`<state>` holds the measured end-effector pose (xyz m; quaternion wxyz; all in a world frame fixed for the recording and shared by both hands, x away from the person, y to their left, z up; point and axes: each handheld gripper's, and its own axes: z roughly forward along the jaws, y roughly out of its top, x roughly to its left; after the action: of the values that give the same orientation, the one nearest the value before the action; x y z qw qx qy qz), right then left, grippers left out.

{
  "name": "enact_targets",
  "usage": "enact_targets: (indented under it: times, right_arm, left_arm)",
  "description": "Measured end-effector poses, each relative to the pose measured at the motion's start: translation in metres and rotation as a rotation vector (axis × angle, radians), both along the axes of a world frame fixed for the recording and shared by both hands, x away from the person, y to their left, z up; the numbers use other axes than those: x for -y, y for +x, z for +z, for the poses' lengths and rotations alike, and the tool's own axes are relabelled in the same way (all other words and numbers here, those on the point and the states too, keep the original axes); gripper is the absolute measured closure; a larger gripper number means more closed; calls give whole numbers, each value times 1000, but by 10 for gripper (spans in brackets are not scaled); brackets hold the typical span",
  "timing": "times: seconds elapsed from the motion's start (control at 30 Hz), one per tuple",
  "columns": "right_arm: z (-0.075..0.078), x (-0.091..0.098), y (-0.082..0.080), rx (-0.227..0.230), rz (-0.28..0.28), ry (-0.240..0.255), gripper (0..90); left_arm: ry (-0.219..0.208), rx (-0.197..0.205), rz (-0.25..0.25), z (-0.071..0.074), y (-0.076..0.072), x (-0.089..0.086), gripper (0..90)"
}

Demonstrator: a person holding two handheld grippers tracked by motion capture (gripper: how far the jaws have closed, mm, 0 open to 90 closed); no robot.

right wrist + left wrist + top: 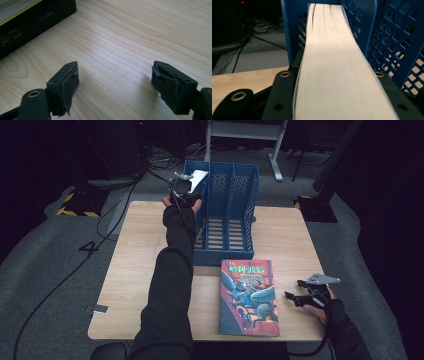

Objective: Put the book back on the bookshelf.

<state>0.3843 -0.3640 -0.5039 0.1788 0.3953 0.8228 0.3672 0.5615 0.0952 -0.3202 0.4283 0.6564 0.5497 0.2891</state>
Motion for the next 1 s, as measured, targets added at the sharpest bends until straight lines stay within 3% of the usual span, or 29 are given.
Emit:
enact_targets:
  times: [0.23, 0.7, 0.9, 1.0]
  right_arm:
    - [0, 0, 0, 0, 1, 0, 225]
    - [0, 0, 0, -1, 0, 0, 225]
    - [0, 0, 0, -2, -2, 1, 225]
    - [0, 0, 0, -2, -1, 1, 225]
  left_arm:
    - [38, -15, -50, -2, -14, -4, 592]
    - [85, -18, -91, -5, -28, -4, 586]
    - [117, -54, -106, -1, -24, -6, 551]
    - [114, -105, -125, 2, -18, -6, 486]
